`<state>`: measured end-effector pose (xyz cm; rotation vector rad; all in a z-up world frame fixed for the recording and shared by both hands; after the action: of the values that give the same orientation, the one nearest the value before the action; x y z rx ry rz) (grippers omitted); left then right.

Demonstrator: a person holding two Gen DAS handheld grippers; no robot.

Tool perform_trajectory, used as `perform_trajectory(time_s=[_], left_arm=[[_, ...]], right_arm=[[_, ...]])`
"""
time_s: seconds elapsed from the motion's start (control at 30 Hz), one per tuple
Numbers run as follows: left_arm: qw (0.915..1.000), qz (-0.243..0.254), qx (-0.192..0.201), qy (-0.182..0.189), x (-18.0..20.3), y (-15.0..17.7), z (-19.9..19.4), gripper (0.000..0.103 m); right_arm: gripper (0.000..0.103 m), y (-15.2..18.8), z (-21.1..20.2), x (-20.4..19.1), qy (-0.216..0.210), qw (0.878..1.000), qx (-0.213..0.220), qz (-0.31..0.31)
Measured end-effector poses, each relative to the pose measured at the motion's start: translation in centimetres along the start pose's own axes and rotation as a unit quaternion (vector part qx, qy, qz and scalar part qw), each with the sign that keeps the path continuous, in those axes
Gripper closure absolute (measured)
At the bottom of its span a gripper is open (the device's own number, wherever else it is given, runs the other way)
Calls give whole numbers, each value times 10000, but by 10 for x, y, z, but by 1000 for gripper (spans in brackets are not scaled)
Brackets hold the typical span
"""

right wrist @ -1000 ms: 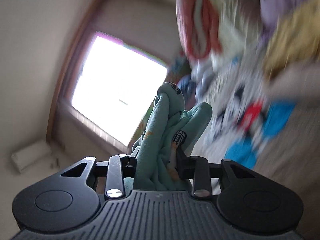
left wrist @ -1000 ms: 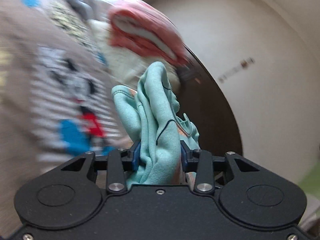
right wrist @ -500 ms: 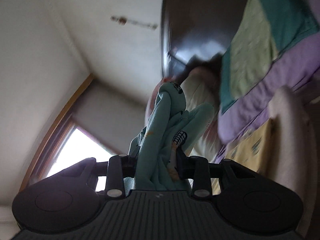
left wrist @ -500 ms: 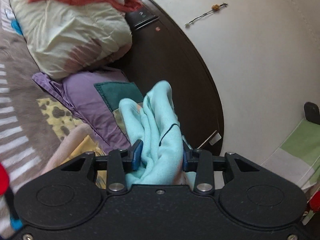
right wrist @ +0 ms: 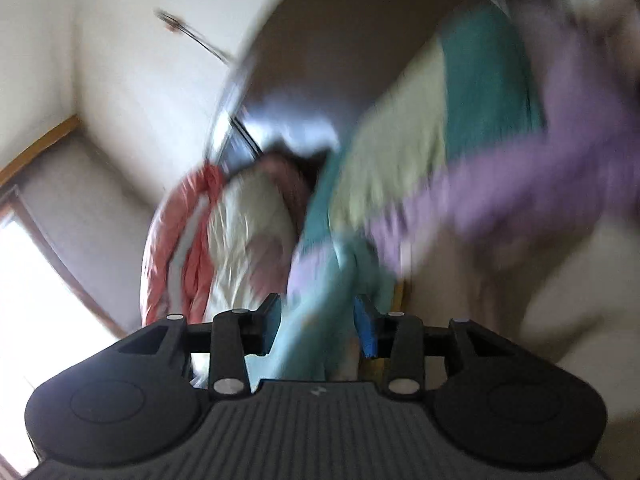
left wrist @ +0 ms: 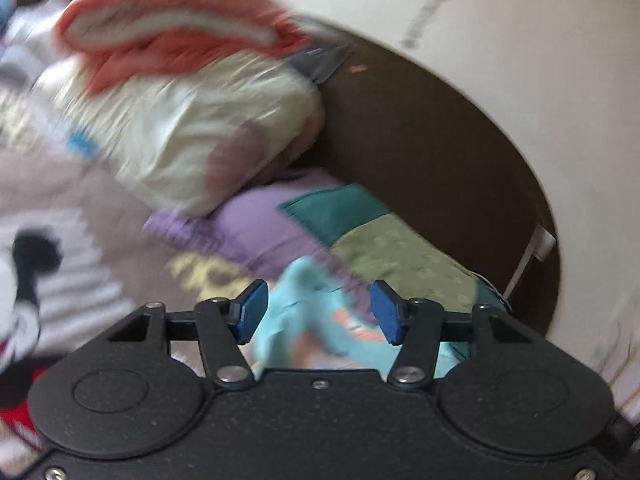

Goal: Fold clothes
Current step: 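Lift the folded sweatshirt with both grippers and carry it toward the beige blanket, then lower the folded sweatshirt onto the folded beige blanket with both grippers, then open both grippers and withdraw them from the stacked sweatshirt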

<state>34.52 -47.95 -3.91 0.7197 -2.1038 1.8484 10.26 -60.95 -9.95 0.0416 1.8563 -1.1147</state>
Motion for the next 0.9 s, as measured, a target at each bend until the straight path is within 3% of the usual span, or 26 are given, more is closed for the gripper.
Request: perform_trajectory(time_s=[0.1,0.17,0.23,0.27,0.3,0.33,0.43,0.47,0.5,0.57,0.6,0.67,0.73,0.8,0.9], left_arm=[[9960,842,-250,133,30,8,11,48],[9888,1342,-609,-241,26,34,22,48],[9772,1808,-944,-597,22,59,33,47],[9782,1768,-906,-610,21,58,32,47],[9791,1729,-868,-623,20,57,31,45],[9799,1697,-832,-636,19,56,31,45],[9801,1684,-758,-734,30,50,22,44],[9835,1486,-700,-753,33,46,15,44],[9875,1271,-617,-697,35,42,8,44],[9919,927,-516,-693,40,36,-8,37],[9926,773,-539,-765,43,34,-18,36],[9936,406,-645,-837,50,31,-27,30],[9916,180,-695,-1072,54,31,-41,16],[9886,29,-777,-1291,60,33,-53,13],[9840,-41,-908,-1531,73,37,-71,0]], right_arm=[[61,-4,-4,-32,-554,9944,225,-870],[62,2,5,-47,-743,9894,89,-1247],[64,19,30,-38,-404,9883,-662,-1312],[67,29,42,-24,-216,9880,-1110,-1053],[84,33,51,-14,-168,9873,-1303,-897],[88,30,51,-14,-102,9868,-1252,-1019],[86,30,44,-23,-134,9832,-1151,-1407],[85,30,40,-25,-147,9824,-1105,-1498],[78,26,29,-27,-185,9828,-981,-1554],[49,17,7,-31,-261,9830,-732,-1664],[30,13,-1,-33,-310,9836,-637,-1660],[28,9,-12,-32,-372,9839,-777,-1566],[28,4,-23,-32,-434,9839,-916,-1472],[28,-1,-34,-31,-496,9836,-1055,-1377],[17,-12,-45,-35,-486,9845,-1197,-1185]])
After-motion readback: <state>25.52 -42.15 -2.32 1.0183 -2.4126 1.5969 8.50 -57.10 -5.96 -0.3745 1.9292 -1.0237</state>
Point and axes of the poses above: each gripper's, at about its wrist camera, not at the fingertips, and z roughly the way its jaws point, x to its right, y to its underside, the point moved 6 cm from there along z, roughly the way its jaws point, and after that the axes turned 5 degrees about y, right-handed, at the moved point
